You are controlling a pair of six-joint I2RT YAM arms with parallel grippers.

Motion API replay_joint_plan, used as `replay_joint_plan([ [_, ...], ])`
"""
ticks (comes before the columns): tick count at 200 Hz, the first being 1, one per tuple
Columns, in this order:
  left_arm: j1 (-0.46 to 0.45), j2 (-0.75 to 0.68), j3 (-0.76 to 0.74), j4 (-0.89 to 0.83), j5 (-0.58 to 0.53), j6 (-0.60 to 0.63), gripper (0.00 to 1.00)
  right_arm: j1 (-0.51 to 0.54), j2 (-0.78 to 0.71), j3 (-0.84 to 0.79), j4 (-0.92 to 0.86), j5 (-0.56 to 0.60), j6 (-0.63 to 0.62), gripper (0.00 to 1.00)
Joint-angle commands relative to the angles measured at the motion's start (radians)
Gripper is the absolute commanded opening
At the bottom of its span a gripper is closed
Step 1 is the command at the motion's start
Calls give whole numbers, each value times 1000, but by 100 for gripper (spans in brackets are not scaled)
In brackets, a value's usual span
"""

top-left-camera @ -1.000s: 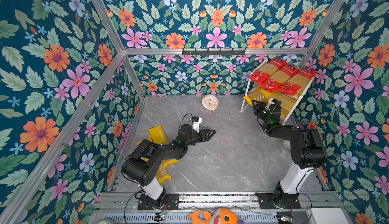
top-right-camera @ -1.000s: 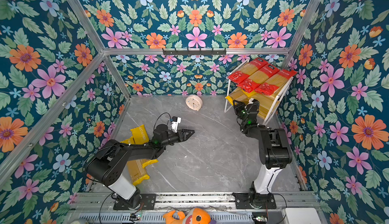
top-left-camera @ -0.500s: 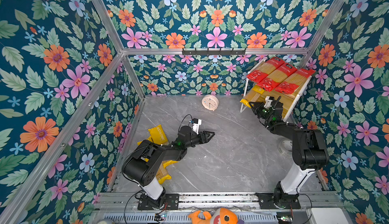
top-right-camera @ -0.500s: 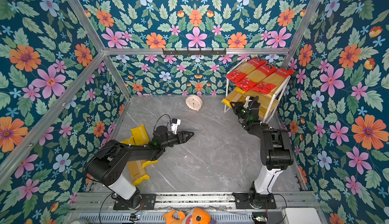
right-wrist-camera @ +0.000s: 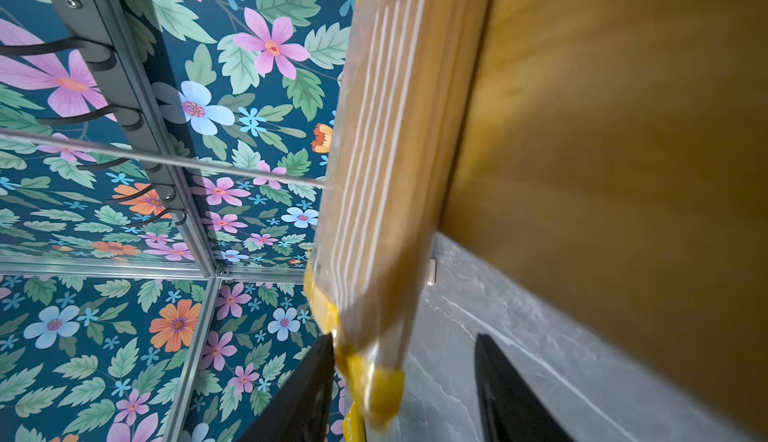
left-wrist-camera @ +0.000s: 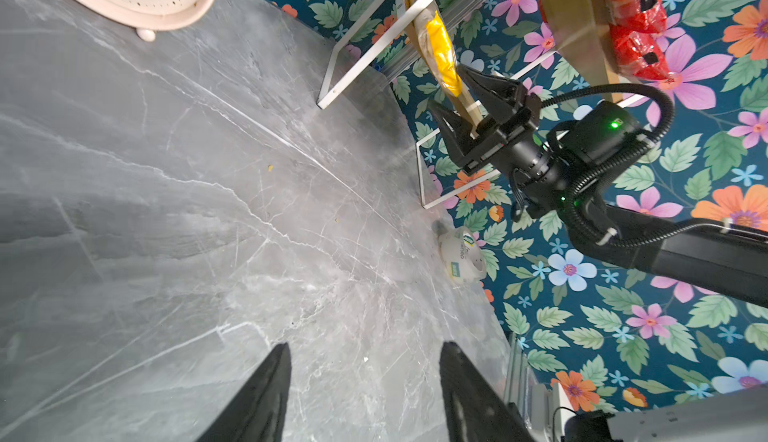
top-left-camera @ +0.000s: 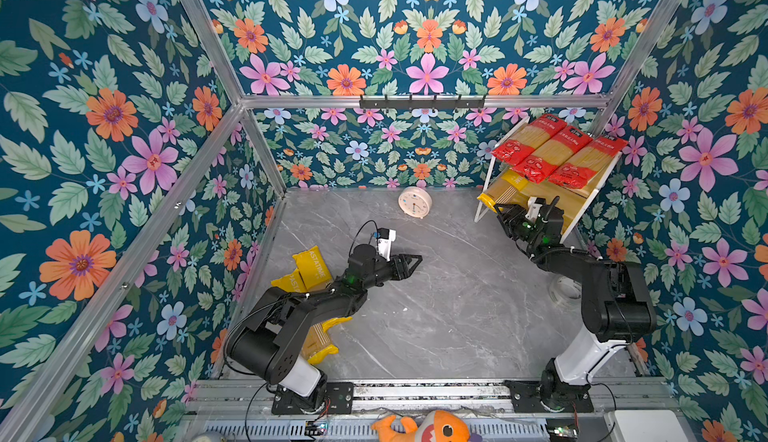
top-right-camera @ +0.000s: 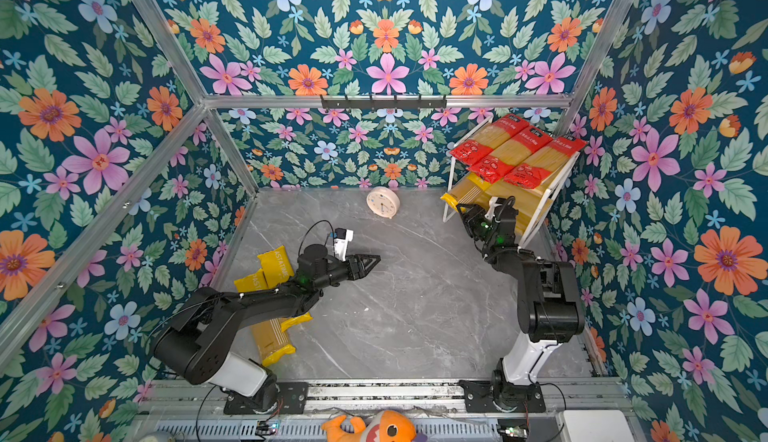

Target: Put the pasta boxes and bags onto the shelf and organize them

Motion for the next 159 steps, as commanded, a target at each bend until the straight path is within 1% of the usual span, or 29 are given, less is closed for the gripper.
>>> replay_joint_plan([
  [1, 22, -41, 23, -132, -66, 70, 60, 23, -80, -62, 41, -6, 7, 60],
  [18, 66, -68, 43, -222, -83, 74, 61, 69, -145, -134, 29, 25, -13, 61],
  [36, 120, -95, 47, -297, -112, 78, 61, 162, -208, -194, -22, 93, -43, 62],
  [58, 208, -135, 36, -410, -161, 71, 61, 321, -265, -240, -120, 239, -73, 62],
  [76, 265, -186, 3, -478, -229, 66, 61, 485, -244, -208, -216, 340, -115, 62],
  [96, 315, -236, -29, -551, -306, 58, 61, 664, -131, -100, -296, 368, -154, 61],
  [109, 346, -262, -42, -601, -337, 55, 62, 753, -55, -21, -328, 379, -175, 59],
  [118, 361, -285, -52, -629, -351, 58, 63, 808, 33, 42, -357, 385, -181, 58],
  [133, 375, -344, -86, -655, -373, 61, 64, 882, 142, 182, -432, 356, -205, 57],
  [159, 403, -471, -166, -696, -459, 44, 69, 976, 324, 467, -648, 281, -260, 55],
])
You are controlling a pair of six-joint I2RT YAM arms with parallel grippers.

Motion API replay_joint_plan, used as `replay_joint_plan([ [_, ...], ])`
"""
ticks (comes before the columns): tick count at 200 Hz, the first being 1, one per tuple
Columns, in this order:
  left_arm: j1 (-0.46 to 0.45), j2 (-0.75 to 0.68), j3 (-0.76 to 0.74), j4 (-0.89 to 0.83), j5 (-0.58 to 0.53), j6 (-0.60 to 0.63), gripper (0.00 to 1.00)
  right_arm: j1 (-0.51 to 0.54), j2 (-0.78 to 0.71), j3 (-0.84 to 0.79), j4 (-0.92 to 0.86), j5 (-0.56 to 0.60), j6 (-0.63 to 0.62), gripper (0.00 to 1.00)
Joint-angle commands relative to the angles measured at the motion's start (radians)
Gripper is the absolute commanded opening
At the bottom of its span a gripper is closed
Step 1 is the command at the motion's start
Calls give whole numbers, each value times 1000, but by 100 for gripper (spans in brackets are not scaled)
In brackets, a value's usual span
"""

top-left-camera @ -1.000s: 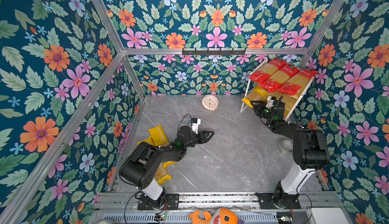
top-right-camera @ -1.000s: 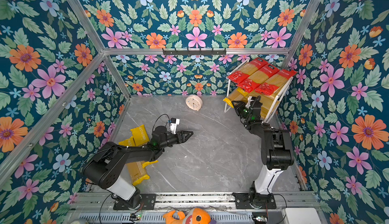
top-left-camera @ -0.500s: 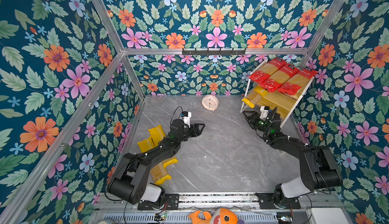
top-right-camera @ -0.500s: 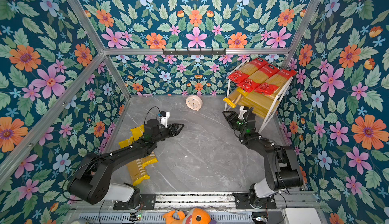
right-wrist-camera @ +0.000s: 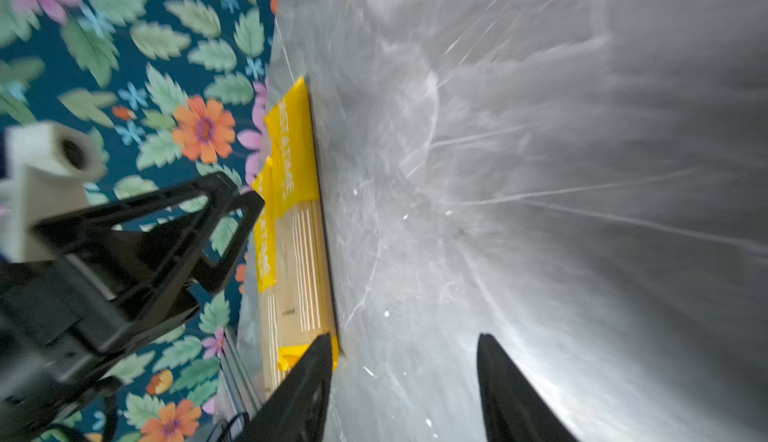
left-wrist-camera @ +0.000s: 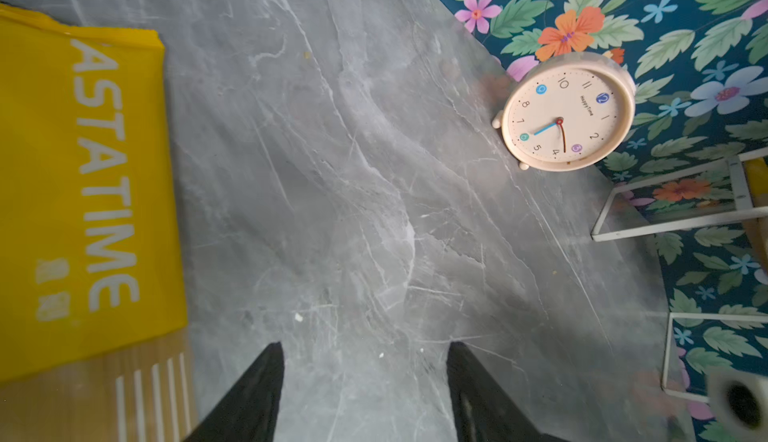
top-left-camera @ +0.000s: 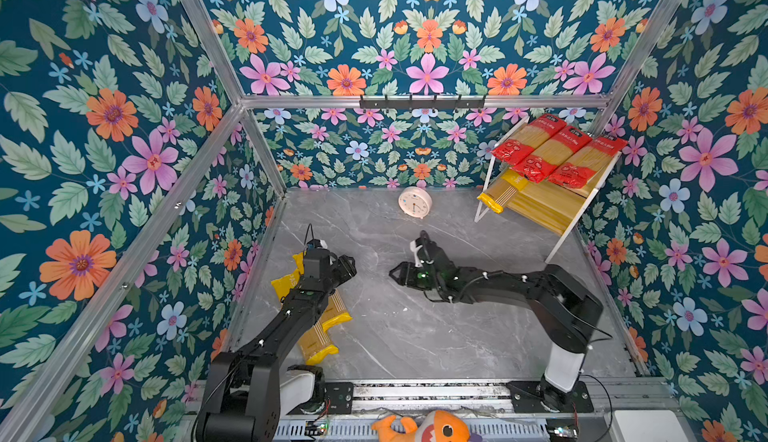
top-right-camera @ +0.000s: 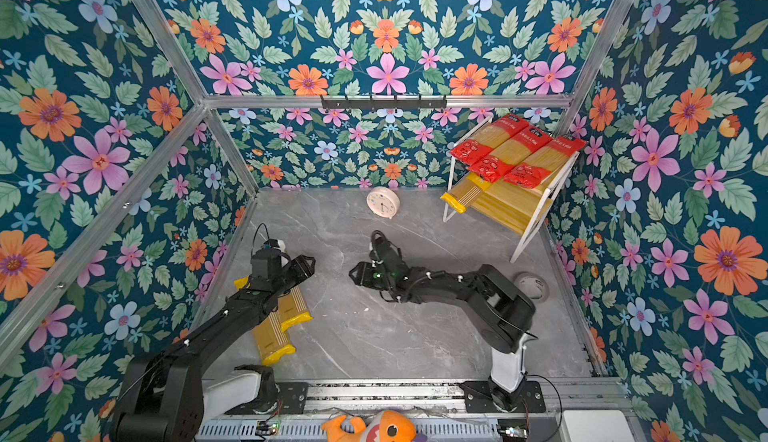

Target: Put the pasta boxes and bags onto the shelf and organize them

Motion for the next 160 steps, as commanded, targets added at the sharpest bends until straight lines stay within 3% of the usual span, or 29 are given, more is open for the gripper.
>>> replay_joint_plan([
  [1, 26, -82, -47, -80, -110, -11, 69, 60, 115, 193, -216, -56, -76, 55],
  [15, 67, -124, -59, -125, -146, -10, 71, 94, 194, 312, -317, -59, -109, 55],
  [40, 145, -160, -37, -189, -116, 10, 73, 126, 315, 451, -411, -96, -118, 56],
  [94, 184, -256, -66, -241, -102, 27, 73, 170, 493, 681, -535, -185, -160, 55],
  [160, 249, -260, -45, -275, -84, 79, 74, 175, 526, 716, -554, -170, -187, 27],
])
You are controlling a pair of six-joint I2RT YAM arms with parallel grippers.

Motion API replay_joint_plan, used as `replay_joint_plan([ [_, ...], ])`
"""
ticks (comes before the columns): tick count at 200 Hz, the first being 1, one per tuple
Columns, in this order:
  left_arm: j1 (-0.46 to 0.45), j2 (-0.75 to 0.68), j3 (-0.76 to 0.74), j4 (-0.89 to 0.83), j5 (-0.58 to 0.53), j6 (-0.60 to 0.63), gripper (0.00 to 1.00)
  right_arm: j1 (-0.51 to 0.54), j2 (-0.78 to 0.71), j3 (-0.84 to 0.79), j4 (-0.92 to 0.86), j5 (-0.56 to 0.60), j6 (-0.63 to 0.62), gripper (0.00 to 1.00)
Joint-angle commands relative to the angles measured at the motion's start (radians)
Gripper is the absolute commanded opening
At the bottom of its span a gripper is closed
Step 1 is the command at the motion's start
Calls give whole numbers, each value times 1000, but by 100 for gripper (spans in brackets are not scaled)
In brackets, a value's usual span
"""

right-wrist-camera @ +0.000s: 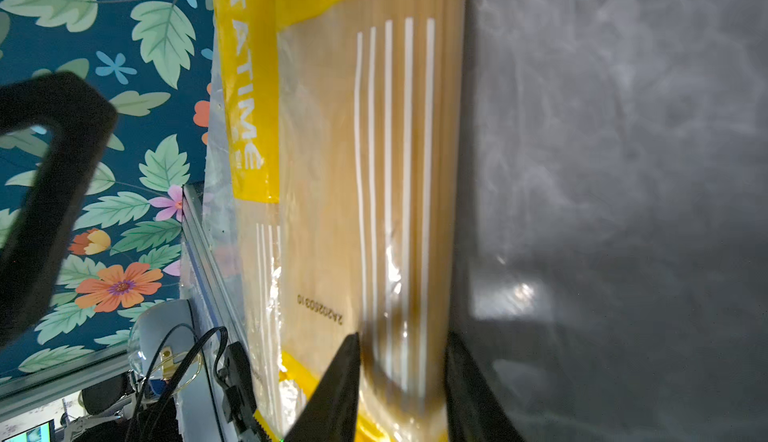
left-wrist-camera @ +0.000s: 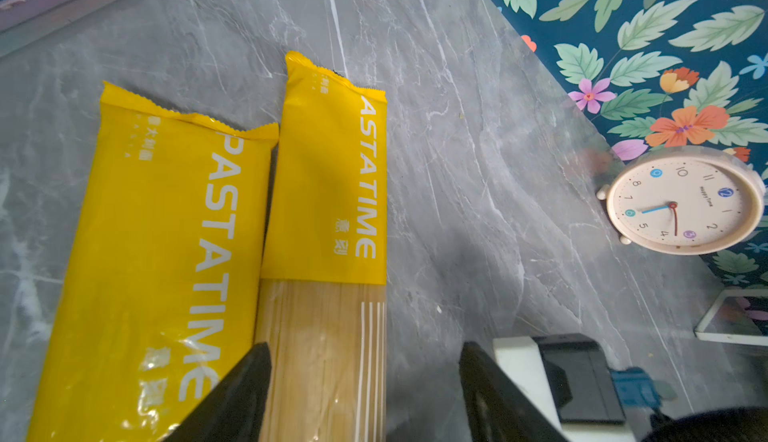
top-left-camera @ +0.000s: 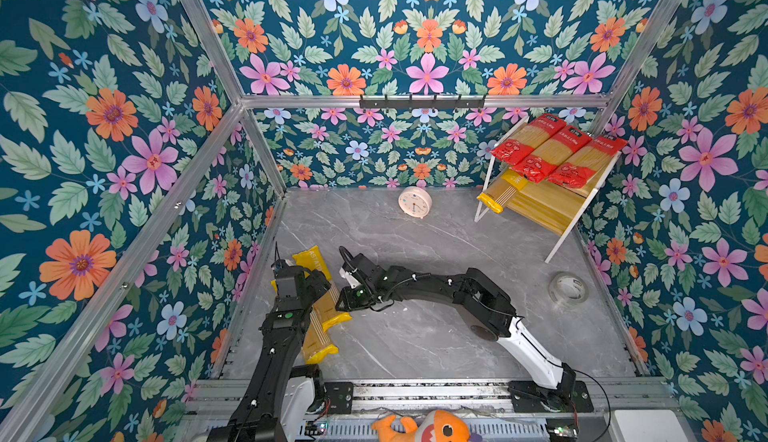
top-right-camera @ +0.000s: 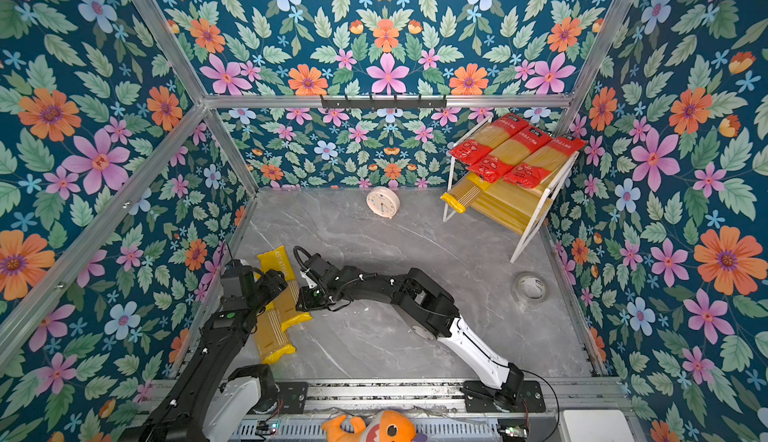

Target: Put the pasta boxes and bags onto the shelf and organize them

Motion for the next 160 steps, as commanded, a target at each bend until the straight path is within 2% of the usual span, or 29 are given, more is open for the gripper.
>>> replay_joint_plan([
  [1, 15, 0, 3, -11, 13, 30, 74, 4, 13, -2, -108, 27, -21, 27],
  [44, 20, 3, -31, 32, 41, 12, 74, -3, -6, -11, -113, 63, -30, 11],
  [72, 18, 13, -37, 58, 70, 21, 73, -40, -71, -115, -72, 87, -14, 7],
  [95, 0, 28, -55, 115, 115, 8, 72, -92, -175, -271, -38, 124, -12, 6],
  [116, -90, 67, -57, 184, 86, -9, 72, -148, -299, -453, -20, 158, -15, 5],
  [138, -249, 157, -36, 275, 26, -40, 72, -187, -427, -642, -32, 186, -17, 7],
  [152, -324, 236, -15, 336, 32, -69, 72, -188, -502, -738, -46, 168, -28, 12],
  [160, -353, 286, -6, 371, 49, -83, 72, -183, -543, -784, -48, 137, -25, 18],
])
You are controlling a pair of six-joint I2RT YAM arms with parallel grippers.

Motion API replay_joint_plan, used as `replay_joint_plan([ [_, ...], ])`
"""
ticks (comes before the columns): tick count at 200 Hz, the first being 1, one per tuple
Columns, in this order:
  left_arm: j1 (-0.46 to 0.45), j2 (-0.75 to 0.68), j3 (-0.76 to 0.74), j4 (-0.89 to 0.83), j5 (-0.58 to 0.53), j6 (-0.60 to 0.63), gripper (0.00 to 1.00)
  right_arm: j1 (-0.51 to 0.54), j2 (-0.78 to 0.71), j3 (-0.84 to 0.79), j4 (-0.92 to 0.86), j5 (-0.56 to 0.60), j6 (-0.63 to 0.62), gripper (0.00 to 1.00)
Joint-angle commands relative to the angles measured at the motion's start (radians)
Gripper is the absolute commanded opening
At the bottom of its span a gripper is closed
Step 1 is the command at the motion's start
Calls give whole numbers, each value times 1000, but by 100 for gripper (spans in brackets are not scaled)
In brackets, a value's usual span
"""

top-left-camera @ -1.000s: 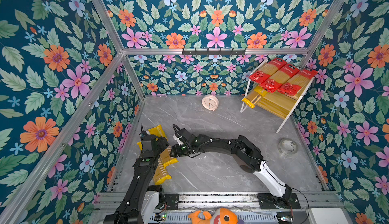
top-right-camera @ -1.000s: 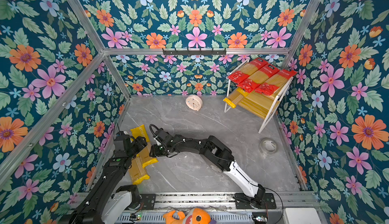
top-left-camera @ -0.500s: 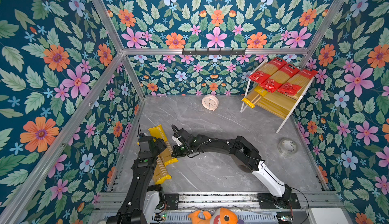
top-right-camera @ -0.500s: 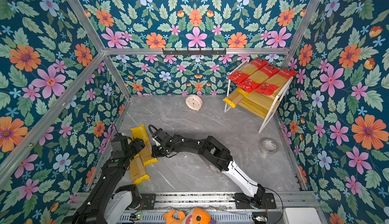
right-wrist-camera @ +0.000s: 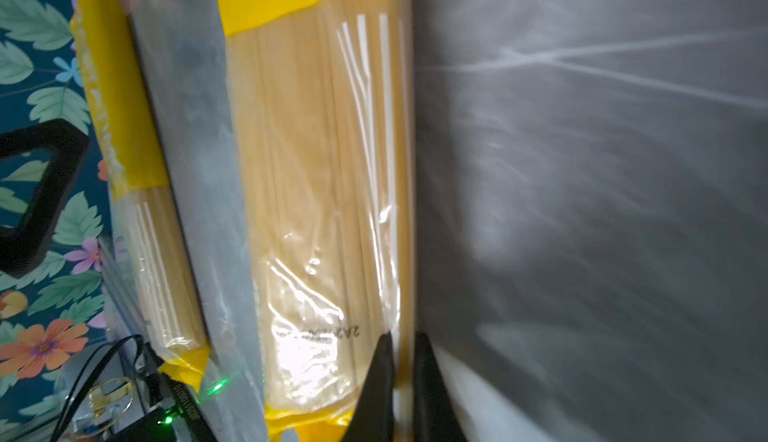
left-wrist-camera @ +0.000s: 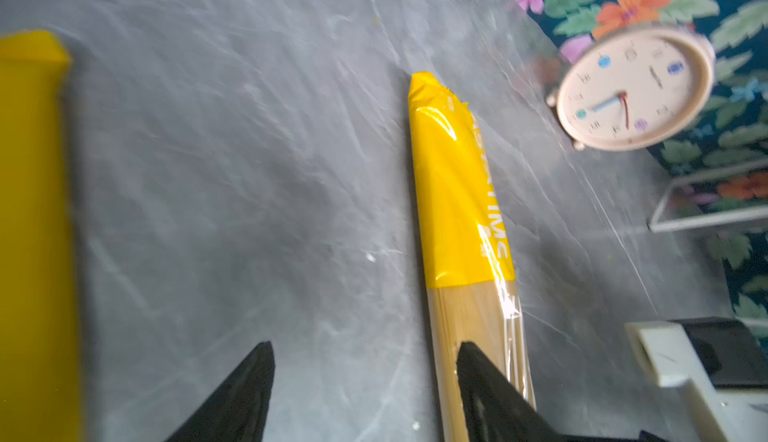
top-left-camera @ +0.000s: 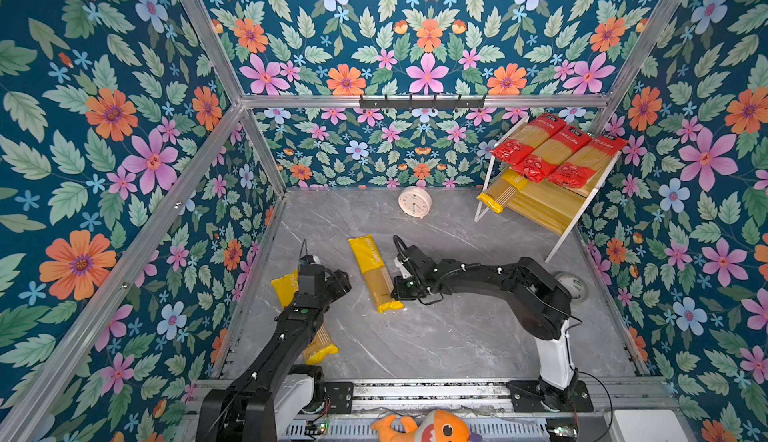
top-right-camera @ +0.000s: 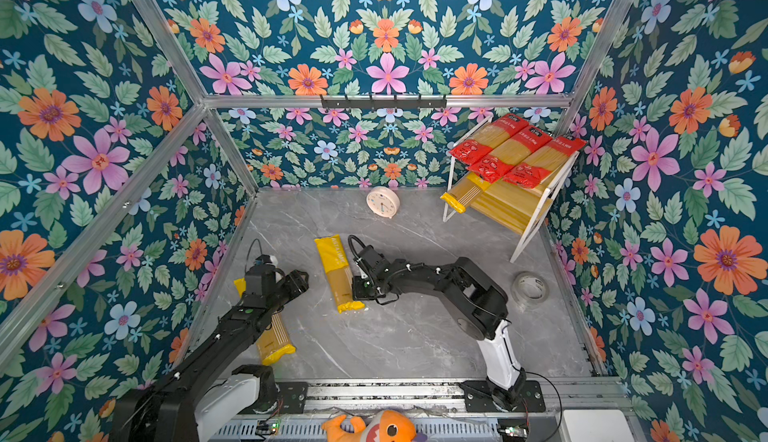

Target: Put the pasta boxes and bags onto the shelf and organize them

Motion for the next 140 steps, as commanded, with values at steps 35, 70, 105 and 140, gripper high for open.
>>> replay_joint_plan([
  [35, -120, 206, 36, 265, 74, -96, 70, -25, -258, -274, -46, -91, 85, 42],
  [70, -164, 234, 10, 355, 194, -116, 70, -127, -299, -304, 46, -53, 148, 47],
  [105, -199, 263, -14, 399, 277, -107, 69, -241, -217, -333, 305, -119, 287, 47],
  [140, -244, 333, 32, 410, 300, -70, 68, -262, -133, -303, 411, -161, 344, 47],
])
